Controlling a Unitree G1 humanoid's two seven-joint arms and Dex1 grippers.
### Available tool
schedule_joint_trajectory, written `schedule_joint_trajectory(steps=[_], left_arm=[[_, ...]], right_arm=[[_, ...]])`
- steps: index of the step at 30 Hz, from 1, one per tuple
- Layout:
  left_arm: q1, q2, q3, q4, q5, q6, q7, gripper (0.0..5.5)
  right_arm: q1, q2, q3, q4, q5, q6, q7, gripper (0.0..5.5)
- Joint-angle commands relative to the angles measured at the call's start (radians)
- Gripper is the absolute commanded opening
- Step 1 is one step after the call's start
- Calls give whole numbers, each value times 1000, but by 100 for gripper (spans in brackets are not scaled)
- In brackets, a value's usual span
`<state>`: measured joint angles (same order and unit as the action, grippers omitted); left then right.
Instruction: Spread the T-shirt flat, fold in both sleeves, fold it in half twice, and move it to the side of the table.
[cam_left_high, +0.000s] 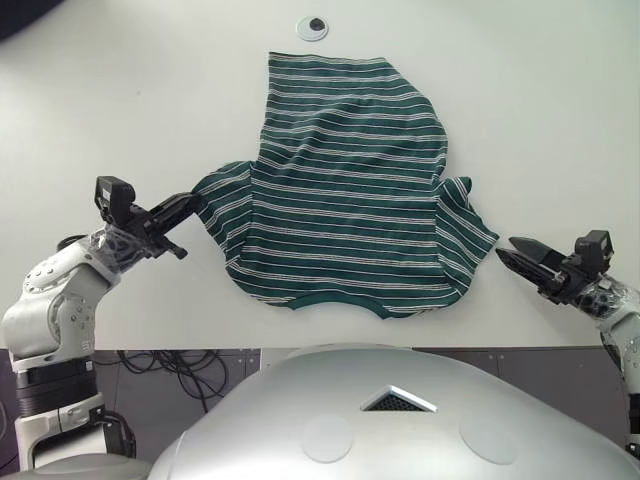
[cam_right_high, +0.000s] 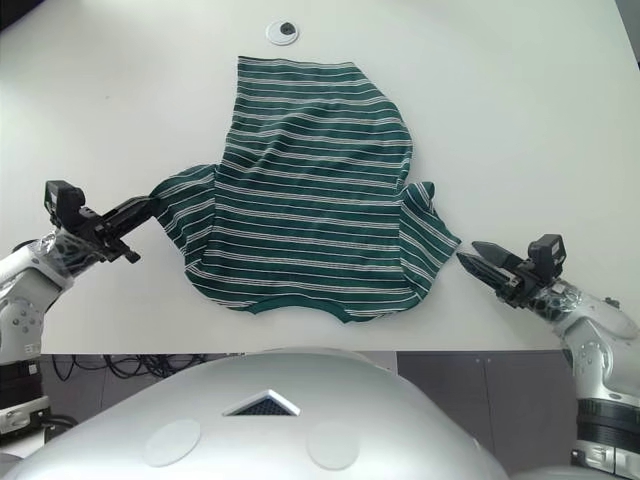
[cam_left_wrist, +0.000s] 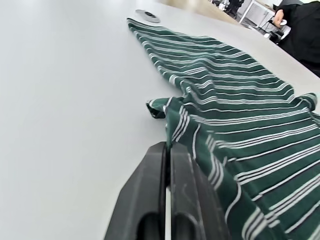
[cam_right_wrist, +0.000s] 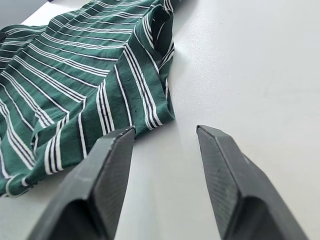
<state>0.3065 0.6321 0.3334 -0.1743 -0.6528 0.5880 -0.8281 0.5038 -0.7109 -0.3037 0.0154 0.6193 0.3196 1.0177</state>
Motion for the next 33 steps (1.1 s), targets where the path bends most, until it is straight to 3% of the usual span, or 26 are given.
schedule_joint_trajectory(steps=[1, 10, 18, 24, 30, 33], left_arm=[[-7, 5, -27, -72, -32, 55, 1, 4], [-85, -106, -184, -216, -103, 161, 94, 4], [-131, -190, -344, -173, -18, 141, 165, 4], [-115, -182, -346, -192, 19, 121, 175, 37], [-106, -156, -283, -292, -65, 143, 150, 121], [-105, -142, -256, -289, -7, 50, 146, 126]], right_arm=[[-2, 24, 12, 6, -21, 22, -12, 226], [2, 21, 17, -15, -19, 35, -8, 226], [-14, 22, 40, -44, 3, 72, 10, 226], [-17, 35, 41, -83, 33, 121, 1, 226], [-19, 41, 43, -98, 29, 147, -15, 128], [-18, 46, 42, -104, 29, 154, -22, 77]])
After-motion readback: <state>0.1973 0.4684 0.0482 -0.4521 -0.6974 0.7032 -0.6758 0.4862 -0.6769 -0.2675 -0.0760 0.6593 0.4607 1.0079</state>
